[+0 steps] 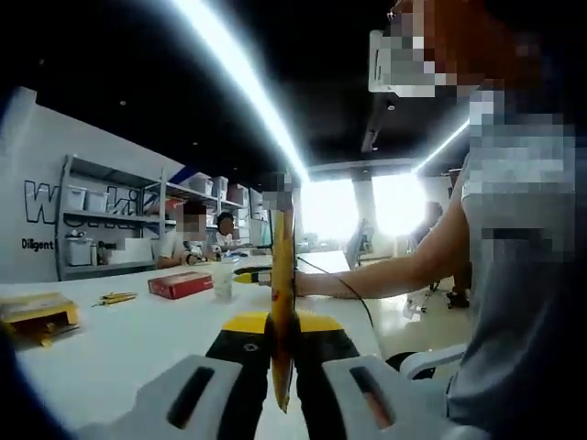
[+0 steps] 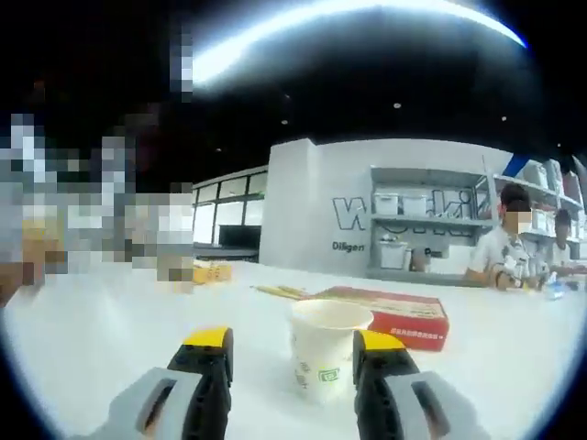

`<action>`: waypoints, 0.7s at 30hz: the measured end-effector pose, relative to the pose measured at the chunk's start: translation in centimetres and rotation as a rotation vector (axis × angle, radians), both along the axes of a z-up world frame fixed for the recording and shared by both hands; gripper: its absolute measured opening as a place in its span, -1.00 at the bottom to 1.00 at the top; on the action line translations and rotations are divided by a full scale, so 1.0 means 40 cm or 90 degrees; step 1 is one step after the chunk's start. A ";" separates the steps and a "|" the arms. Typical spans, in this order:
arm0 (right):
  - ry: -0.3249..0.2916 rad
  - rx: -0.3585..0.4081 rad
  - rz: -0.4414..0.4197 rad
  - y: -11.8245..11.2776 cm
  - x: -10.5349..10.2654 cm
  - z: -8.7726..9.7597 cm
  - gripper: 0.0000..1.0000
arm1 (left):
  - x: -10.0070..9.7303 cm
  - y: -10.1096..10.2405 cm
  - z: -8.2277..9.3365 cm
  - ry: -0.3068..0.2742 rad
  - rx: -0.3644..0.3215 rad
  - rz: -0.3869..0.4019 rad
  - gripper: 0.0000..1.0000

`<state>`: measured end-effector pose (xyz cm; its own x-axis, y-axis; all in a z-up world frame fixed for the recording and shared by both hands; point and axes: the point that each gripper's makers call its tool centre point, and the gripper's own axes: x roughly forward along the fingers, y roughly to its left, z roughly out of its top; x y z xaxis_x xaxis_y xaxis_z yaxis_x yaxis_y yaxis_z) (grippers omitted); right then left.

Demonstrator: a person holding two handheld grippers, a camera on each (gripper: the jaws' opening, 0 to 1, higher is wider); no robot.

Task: Tear open the coffee pouch, take out the coffee, and pour the coffee from the pouch into the cup

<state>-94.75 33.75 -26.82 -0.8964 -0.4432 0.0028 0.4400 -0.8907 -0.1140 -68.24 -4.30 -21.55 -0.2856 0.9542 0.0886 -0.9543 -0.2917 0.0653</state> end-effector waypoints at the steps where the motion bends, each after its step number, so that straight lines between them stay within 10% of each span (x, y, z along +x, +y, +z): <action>1: -0.003 0.001 -0.001 0.002 -0.012 -0.006 0.10 | -0.001 0.000 -0.001 0.000 -0.001 0.001 -0.77; 21: -0.031 0.042 0.017 0.010 -0.103 -0.048 0.18 | -0.016 0.007 -0.027 -0.007 -0.020 0.007 -0.77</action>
